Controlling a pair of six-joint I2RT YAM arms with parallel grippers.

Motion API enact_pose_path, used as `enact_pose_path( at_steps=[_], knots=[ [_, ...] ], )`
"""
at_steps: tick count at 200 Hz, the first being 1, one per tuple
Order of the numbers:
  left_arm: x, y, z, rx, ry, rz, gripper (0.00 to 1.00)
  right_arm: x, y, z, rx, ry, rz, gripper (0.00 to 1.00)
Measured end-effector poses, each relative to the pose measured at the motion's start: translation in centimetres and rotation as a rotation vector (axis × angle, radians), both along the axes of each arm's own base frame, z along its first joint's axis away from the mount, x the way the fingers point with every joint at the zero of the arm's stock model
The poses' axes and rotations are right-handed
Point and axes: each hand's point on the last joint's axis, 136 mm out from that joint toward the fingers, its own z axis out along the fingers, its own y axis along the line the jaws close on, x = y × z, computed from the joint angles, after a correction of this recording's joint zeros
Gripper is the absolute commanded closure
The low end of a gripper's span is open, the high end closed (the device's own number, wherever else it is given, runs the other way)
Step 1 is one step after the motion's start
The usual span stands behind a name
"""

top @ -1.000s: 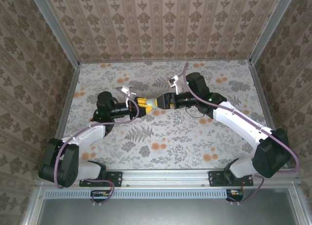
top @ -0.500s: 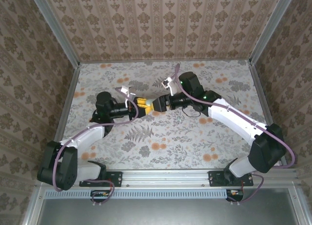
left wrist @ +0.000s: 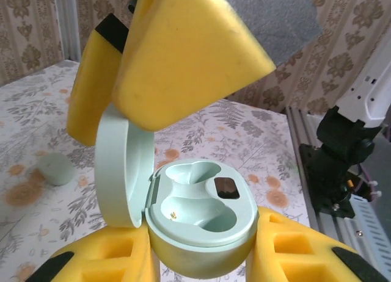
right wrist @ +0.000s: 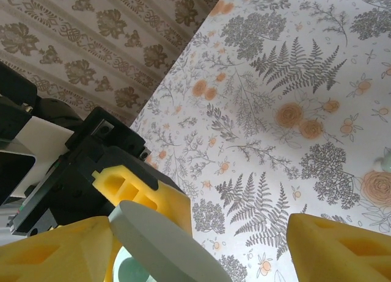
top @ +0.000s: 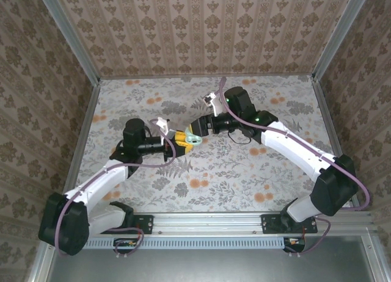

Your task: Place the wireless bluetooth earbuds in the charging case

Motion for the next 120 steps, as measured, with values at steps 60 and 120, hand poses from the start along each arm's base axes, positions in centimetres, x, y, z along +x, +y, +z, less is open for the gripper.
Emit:
enact_pose_path(
  at_steps=[60,120],
  knots=[
    [0.26,0.21,0.01,0.014,-0.041,0.024,1.0,-0.22,0.12,0.05,0.008,0.005,0.013,0.26],
    [0.26,0.22,-0.08,0.016,-0.041,0.025,1.0,-0.1,0.15,-0.22,0.005,0.013,0.01,0.28]
  ],
)
